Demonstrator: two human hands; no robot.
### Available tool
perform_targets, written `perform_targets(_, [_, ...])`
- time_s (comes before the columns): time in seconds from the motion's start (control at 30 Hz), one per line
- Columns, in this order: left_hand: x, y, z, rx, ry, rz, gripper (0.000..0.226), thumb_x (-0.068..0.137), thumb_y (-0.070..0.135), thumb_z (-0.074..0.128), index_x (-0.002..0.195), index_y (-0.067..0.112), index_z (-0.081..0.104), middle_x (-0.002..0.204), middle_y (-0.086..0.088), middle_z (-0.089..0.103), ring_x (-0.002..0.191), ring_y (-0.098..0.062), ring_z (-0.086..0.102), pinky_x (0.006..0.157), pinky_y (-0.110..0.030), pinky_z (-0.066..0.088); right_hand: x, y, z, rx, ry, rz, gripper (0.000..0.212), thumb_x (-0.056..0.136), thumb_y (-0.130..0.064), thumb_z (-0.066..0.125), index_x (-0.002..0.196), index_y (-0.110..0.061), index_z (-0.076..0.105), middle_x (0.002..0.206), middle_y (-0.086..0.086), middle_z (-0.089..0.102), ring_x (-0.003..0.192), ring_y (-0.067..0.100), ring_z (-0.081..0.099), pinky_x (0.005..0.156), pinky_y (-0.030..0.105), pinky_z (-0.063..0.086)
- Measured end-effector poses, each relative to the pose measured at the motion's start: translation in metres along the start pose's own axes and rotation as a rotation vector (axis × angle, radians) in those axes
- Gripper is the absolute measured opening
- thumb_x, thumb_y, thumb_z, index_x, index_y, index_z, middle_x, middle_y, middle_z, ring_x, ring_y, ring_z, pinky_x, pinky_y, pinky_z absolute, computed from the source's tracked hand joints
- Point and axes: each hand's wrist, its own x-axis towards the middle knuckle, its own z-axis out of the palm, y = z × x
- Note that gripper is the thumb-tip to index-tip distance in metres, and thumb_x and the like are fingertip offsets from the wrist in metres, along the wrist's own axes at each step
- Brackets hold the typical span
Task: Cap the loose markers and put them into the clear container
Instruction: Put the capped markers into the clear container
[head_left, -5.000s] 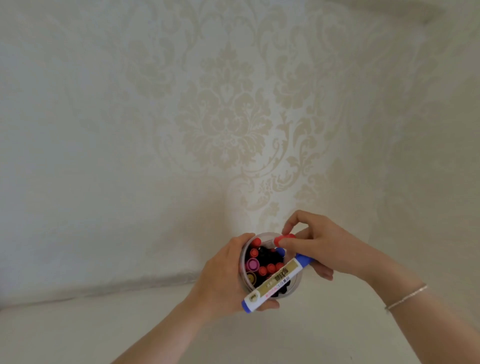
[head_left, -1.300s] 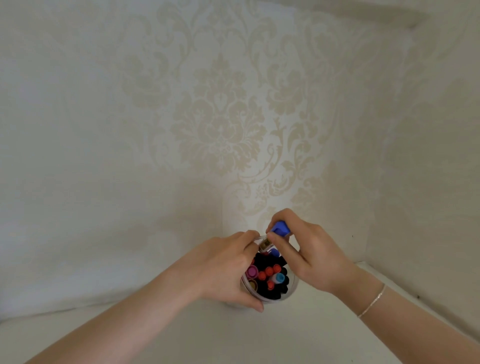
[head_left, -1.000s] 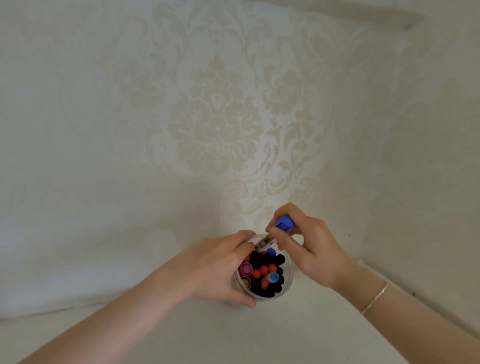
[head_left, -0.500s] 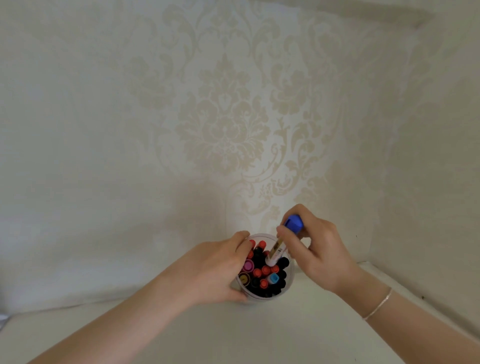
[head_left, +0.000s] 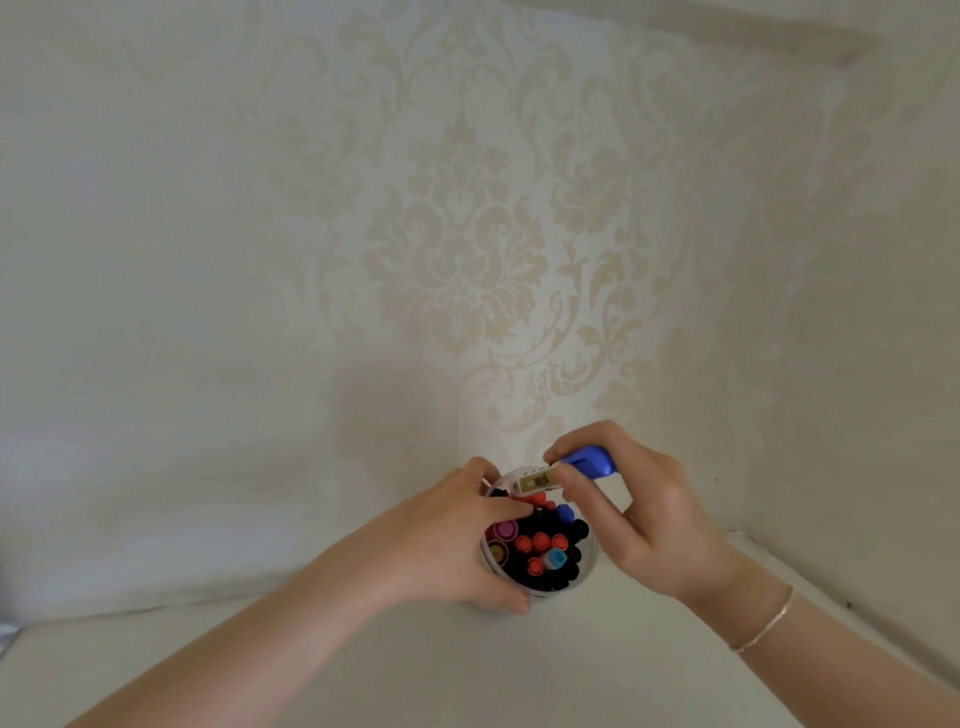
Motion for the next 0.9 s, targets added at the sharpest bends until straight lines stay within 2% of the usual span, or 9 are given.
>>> perform_targets(0.1, [-0.003, -0.001, -0.001, 0.036, 0.010, 0.004, 0.070, 0.072, 0.058, 0.072, 0.134, 0.044, 0.044, 0.139, 0.017, 0.034, 0.120, -0.009, 0.047, 0.098, -0.023, 0.042, -0.003, 0.005, 0.004, -0.012, -0.048, 0.082, 0.022, 0.094, -0.035, 0.048, 0.098, -0.016, 0.059, 0.080, -0.008, 0.064, 0.069, 0.008, 0.063, 0.062, 0.026, 0.050])
perform_targets(0.17, [-0.006, 0.000, -0.003, 0.105, 0.051, -0.001, 0.074, 0.073, 0.060, 0.070, 0.135, 0.037, 0.038, 0.137, 0.017, 0.041, 0.116, -0.009, 0.051, 0.093, -0.025, 0.045, -0.001, 0.008, 0.003, 0.005, -0.025, 0.133, 0.024, 0.092, -0.035, 0.047, 0.094, -0.014, 0.058, 0.076, -0.007, 0.063, 0.070, 0.008, 0.063, 0.064, 0.026, 0.051])
perform_targets(0.3, [-0.005, 0.006, -0.003, 0.276, 0.074, 0.005, 0.084, 0.075, 0.065, 0.062, 0.141, 0.025, 0.028, 0.128, 0.008, 0.048, 0.107, -0.015, 0.055, 0.085, -0.032, 0.050, 0.006, 0.005, 0.003, -0.051, -0.064, 0.162, 0.027, 0.091, -0.041, 0.043, 0.090, -0.017, 0.053, 0.071, -0.003, 0.060, 0.066, 0.015, 0.060, 0.061, 0.035, 0.048])
perform_targets(0.4, [-0.002, 0.011, -0.004, 0.350, 0.048, -0.027, 0.076, 0.076, 0.066, 0.059, 0.132, 0.019, 0.041, 0.114, 0.003, 0.048, 0.095, -0.017, 0.055, 0.078, -0.032, 0.051, 0.013, 0.001, 0.000, -0.044, -0.133, 0.143, 0.026, 0.091, -0.041, 0.042, 0.090, -0.017, 0.053, 0.073, -0.003, 0.060, 0.067, 0.013, 0.060, 0.062, 0.031, 0.049])
perform_targets(0.53, [0.002, 0.012, -0.009, 0.339, -0.006, -0.063, 0.069, 0.074, 0.067, 0.060, 0.125, 0.021, 0.050, 0.110, 0.004, 0.045, 0.092, -0.016, 0.053, 0.077, -0.030, 0.050, 0.010, 0.003, -0.005, -0.302, -0.195, -0.020, 0.025, 0.094, -0.034, 0.041, 0.091, -0.013, 0.053, 0.070, -0.003, 0.058, 0.054, 0.015, 0.052, 0.051, 0.033, 0.044])
perform_targets(0.6, [0.004, 0.012, -0.012, 0.355, -0.014, -0.067, 0.068, 0.073, 0.068, 0.061, 0.122, 0.021, 0.052, 0.108, 0.004, 0.047, 0.091, -0.016, 0.054, 0.075, -0.029, 0.049, 0.008, 0.001, -0.005, -0.170, -0.205, 0.082, 0.022, 0.094, -0.034, 0.043, 0.092, -0.015, 0.053, 0.074, -0.004, 0.060, 0.064, 0.015, 0.058, 0.058, 0.033, 0.048])
perform_targets(0.67, [0.005, 0.012, -0.014, 0.357, -0.028, -0.071, 0.067, 0.072, 0.069, 0.062, 0.120, 0.023, 0.055, 0.106, 0.005, 0.048, 0.090, -0.016, 0.055, 0.073, -0.029, 0.048, 0.008, 0.002, -0.007, -0.069, -0.199, 0.159, 0.017, 0.093, -0.033, 0.046, 0.094, -0.018, 0.055, 0.080, -0.008, 0.064, 0.077, 0.008, 0.062, 0.068, 0.027, 0.050])
perform_targets(0.73, [0.005, 0.011, -0.017, 0.321, -0.044, -0.075, 0.064, 0.071, 0.069, 0.063, 0.119, 0.028, 0.056, 0.106, 0.007, 0.048, 0.090, -0.014, 0.055, 0.074, -0.028, 0.048, 0.010, 0.002, -0.008, -0.110, -0.203, 0.160, 0.014, 0.093, -0.030, 0.047, 0.094, -0.018, 0.055, 0.082, -0.015, 0.065, 0.079, 0.000, 0.062, 0.068, 0.020, 0.049])
perform_targets(0.9, [0.003, 0.007, -0.014, 0.248, -0.032, -0.080, 0.066, 0.070, 0.067, 0.066, 0.122, 0.029, 0.049, 0.113, 0.010, 0.047, 0.093, -0.013, 0.055, 0.076, -0.027, 0.048, 0.016, 0.000, -0.010, 0.038, -0.234, 0.295, 0.005, 0.096, -0.019, 0.052, 0.092, -0.018, 0.055, 0.080, 0.000, 0.063, 0.079, 0.011, 0.062, 0.073, 0.035, 0.054])
